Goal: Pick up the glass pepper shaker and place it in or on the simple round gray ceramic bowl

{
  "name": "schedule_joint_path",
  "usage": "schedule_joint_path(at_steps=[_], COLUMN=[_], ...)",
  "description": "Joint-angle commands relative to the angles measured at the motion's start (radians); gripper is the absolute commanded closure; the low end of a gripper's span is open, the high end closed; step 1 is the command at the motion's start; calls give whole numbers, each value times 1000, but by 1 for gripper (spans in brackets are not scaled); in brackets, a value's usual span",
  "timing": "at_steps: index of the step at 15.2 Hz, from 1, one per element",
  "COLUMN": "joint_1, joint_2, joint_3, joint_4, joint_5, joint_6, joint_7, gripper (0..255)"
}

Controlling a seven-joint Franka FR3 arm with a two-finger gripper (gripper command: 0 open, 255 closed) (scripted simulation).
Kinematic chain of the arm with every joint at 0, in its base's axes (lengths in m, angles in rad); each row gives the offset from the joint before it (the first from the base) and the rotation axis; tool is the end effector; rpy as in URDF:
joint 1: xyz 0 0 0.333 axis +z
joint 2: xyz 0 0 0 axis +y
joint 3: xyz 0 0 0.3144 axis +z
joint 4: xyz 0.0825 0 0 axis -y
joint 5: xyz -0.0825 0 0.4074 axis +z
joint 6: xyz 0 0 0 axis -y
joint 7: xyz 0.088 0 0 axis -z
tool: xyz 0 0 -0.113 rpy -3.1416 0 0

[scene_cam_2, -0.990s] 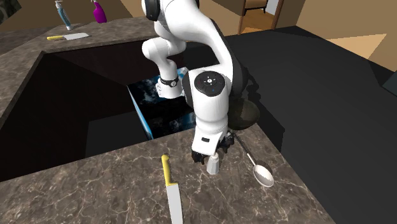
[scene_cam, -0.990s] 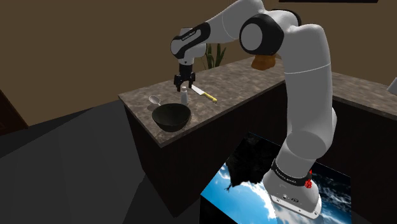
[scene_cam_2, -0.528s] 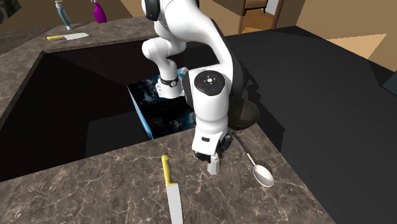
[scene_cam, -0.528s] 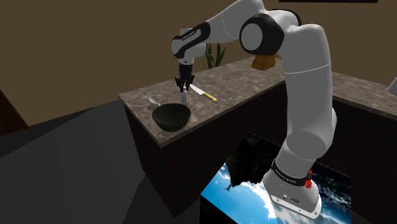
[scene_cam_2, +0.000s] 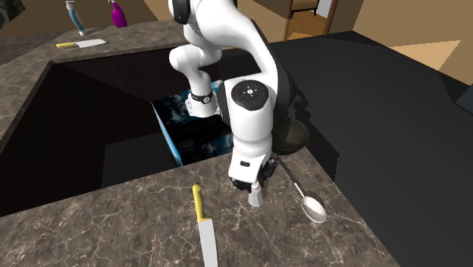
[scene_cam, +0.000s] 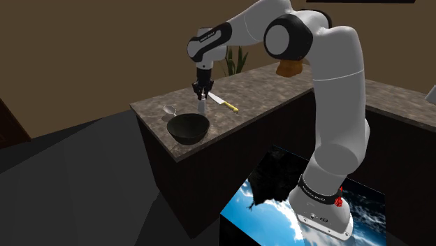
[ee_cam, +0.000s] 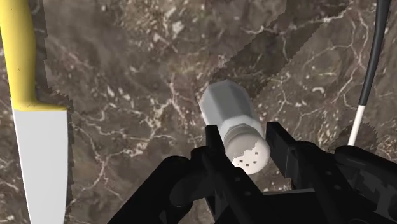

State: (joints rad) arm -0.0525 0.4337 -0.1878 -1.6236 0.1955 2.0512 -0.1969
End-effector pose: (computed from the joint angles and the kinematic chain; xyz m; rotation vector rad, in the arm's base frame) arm 0.6792 -0.1403 0.3572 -3.0443 0.1776 -0.0364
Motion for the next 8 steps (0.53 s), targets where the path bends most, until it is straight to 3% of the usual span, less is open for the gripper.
schedule_joint_path(at_steps=[1, 8], joint_1=[1, 1], joint_2=[-10, -36], joint_3=[-1, -5], joint_4=[13, 69], joint_5=[-4, -14], joint_6=[-23, -104], joint_7=[4, 17], gripper=[255, 255])
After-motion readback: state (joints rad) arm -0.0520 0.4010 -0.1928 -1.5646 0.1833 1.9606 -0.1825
